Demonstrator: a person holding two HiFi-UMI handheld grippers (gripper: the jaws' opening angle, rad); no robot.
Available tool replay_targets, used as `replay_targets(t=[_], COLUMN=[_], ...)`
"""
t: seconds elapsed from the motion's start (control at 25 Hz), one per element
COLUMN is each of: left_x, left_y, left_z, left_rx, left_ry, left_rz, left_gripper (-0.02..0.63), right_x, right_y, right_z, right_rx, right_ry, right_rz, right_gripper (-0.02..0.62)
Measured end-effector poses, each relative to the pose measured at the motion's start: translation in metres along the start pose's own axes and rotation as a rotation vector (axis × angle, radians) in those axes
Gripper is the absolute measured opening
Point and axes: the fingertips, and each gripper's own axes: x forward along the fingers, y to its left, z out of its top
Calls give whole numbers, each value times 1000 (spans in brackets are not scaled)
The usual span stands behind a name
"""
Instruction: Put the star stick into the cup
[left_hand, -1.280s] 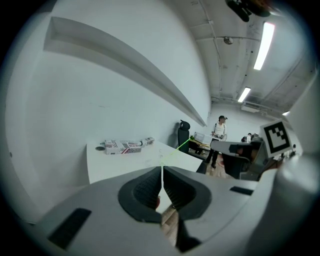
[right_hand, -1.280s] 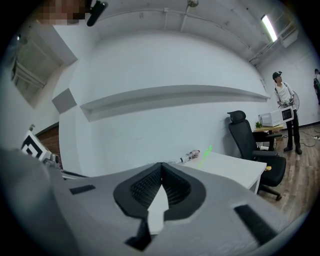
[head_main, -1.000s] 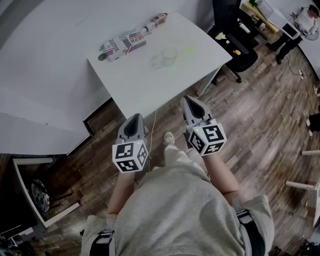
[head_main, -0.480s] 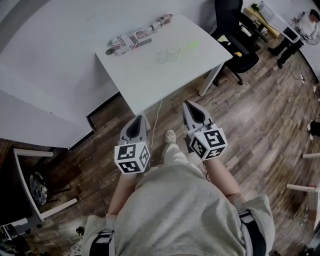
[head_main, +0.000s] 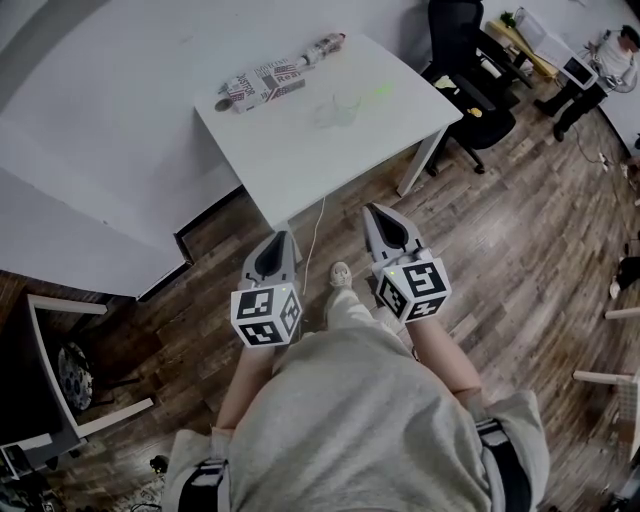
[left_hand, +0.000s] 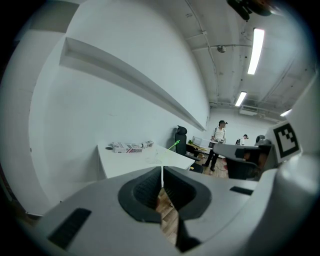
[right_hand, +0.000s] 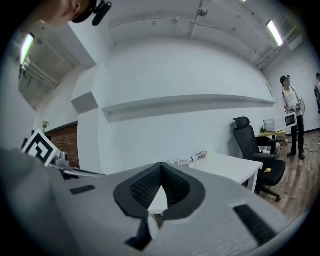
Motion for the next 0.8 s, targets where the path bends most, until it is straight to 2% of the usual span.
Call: replay_targets(t=[0.8], left_x=[4], left_y=[-3], left_z=[-1], left_rx=[-2], left_ry=[6], left_rz=[-15], left_gripper=[12], right_x=[-1], right_y=[-4], right_z=[-1], right_rx=[31], right_ry=[-1], right_rz=[-7], right_gripper=[-6])
